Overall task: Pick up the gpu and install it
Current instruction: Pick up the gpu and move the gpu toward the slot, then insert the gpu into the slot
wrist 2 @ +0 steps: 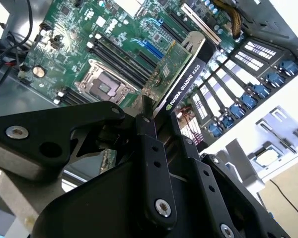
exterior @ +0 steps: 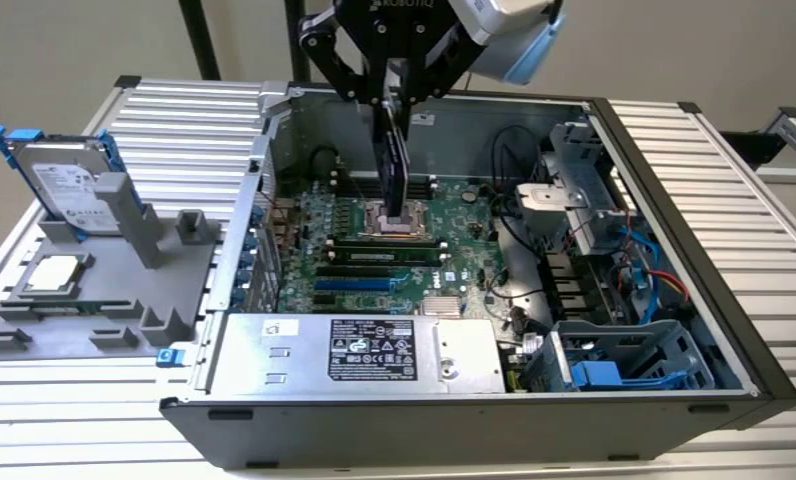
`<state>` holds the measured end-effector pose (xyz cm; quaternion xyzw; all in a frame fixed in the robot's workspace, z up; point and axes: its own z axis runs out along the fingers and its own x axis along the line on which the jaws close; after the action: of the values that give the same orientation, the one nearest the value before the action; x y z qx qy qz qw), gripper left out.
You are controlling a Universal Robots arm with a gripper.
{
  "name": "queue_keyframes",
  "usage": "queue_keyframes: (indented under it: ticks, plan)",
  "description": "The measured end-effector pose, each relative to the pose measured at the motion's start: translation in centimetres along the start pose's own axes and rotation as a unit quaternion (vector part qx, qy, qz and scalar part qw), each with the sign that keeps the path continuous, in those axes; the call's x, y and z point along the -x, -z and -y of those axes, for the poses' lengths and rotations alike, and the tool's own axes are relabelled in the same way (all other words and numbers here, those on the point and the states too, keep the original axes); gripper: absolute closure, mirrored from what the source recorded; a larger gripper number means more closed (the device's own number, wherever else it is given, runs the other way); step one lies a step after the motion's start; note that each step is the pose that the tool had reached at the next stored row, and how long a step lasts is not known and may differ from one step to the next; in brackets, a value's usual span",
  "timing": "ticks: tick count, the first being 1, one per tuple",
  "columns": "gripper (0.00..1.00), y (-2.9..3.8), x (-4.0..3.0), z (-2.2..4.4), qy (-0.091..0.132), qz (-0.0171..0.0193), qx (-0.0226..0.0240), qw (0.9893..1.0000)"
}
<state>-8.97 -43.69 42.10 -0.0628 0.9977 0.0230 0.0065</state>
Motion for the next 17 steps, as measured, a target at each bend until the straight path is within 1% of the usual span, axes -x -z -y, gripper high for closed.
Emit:
queue_keyframes:
  ticks: [17]
  plan:
    - [1.00,0.00,0.62,0.08,0.028,-0.0013,0.0004,0.9996]
